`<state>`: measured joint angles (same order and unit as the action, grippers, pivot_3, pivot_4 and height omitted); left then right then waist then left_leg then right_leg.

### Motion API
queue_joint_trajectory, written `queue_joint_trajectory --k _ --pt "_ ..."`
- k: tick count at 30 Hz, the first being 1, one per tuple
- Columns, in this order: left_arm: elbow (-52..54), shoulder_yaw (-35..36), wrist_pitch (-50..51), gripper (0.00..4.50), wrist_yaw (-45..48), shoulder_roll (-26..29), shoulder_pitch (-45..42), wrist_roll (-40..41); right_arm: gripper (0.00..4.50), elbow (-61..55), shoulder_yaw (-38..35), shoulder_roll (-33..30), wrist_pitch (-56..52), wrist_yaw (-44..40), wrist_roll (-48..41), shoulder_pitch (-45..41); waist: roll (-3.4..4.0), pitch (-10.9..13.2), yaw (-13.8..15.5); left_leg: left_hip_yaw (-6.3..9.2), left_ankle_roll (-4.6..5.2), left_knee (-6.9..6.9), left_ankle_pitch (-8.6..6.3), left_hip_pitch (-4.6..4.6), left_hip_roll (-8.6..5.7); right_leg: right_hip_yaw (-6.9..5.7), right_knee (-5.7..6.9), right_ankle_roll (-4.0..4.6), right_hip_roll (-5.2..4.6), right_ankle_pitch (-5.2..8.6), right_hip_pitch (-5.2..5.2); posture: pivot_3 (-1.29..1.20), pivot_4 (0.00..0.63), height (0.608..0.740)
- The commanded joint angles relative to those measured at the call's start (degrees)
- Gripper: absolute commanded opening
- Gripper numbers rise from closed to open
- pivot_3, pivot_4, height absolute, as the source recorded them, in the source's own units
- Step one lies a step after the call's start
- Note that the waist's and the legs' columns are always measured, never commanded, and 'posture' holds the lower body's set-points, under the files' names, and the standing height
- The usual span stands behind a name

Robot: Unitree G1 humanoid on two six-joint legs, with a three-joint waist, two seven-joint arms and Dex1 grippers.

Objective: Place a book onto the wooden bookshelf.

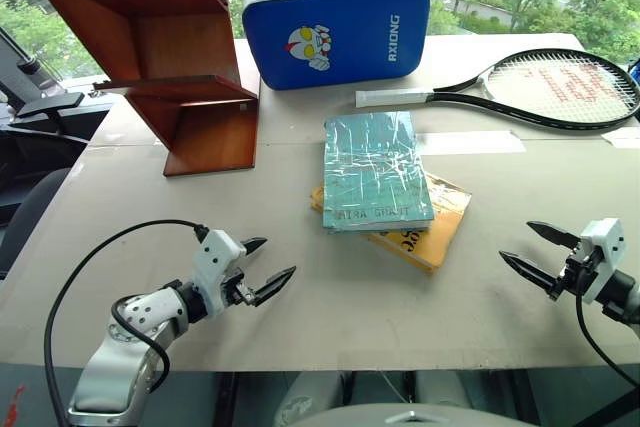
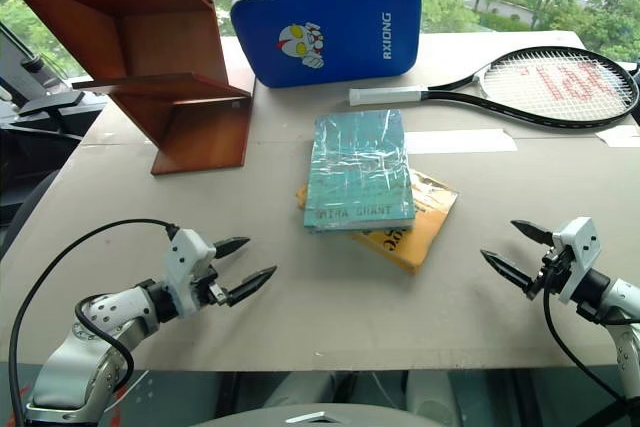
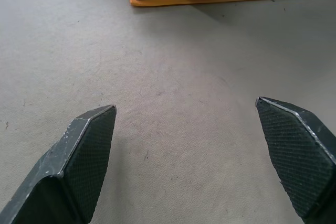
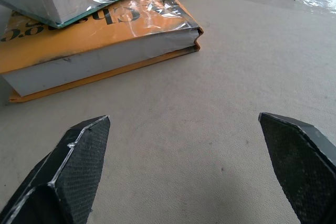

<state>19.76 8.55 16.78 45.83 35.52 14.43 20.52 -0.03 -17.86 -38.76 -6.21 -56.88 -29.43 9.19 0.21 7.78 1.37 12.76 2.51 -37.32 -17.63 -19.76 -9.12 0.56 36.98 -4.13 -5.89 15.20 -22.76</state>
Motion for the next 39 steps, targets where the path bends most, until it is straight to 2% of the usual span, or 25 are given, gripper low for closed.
queue_joint_trajectory --k 1,7,24,30,33,36,39 --pt "1.5 1.34 -1.03 4.39 1.18 1.89 -0.12 0.14 4.5 0.08 -0.67 -0.44 0.52 -0.76 0.07 -0.78 0.0 0.0 0.02 0.0 0.0 0.0 0.0 0.0 0.0 0.0 0.0 0.0 0.0 0.0 0.0 0.0 0.15 0.74" --pt "-1.38 2.19 -1.39 4.39 3.94 4.61 -2.31 0.86 4.5 0.64 -0.8 0.36 1.1 -0.39 0.5 -0.71 -0.01 0.04 0.02 0.0 0.0 0.0 0.0 0.0 0.04 0.0 0.0 0.0 0.04 0.0 0.0 0.0 0.15 0.74" --pt "-0.93 2.54 -0.48 4.39 3.74 4.49 -4.3 2.07 4.5 0.39 -0.84 0.98 -0.48 2.59 1.64 -2.93 -0.02 0.04 -0.37 -0.04 0.02 0.0 -0.02 0.0 0.04 0.03 -0.03 0.0 0.04 0.0 0.0 0.0 0.15 0.74" --pt "-1.58 5.02 2.11 4.39 6.49 5.66 -7.08 6.71 4.5 -5.26 3.31 3.05 -6.6 11.3 3.65 -11.2 -0.02 0.05 -0.61 -0.07 0.02 -0.01 -0.02 0.01 0.08 0.08 0.03 0.0 0.08 -0.01 -0.04 0.0 0.15 0.74" --pt "-3.64 6.36 2.84 4.39 10.14 8.41 -11.49 8.98 4.5 -1.53 9.65 4.41 -12.61 16.77 8.92 -23.7 -0.05 0.06 -0.75 -0.18 0.02 -0.03 -0.02 -0.01 0.11 0.16 0.13 0.01 0.1 -0.01 -0.14 0.0 0.15 0.74" --pt "-5.13 8.22 3.95 4.5 12.81 11.02 -14.97 11.28 3.73 4.07 11.6 8.13 -16.68 23.92 11.99 -34.53 -0.19 0.12 -0.95 -0.41 0.01 -0.08 -0.01 -0.14 0.11 0.38 0.39 0.02 0.11 -0.02 -0.45 0.0 0.15 0.74" --pt "-7.09 10.53 4.22 4.5 16.09 14.01 -17.61 13.07 2.15 11.88 14.87 12.92 -18.97 26.81 14.41 -44.96 -0.23 0.11 -1.02 -0.46 0.01 -0.02 -0.01 -0.27 0.12 0.43 0.45 0.04 0.11 -0.01 -0.69 0.0 0.15 0.74"
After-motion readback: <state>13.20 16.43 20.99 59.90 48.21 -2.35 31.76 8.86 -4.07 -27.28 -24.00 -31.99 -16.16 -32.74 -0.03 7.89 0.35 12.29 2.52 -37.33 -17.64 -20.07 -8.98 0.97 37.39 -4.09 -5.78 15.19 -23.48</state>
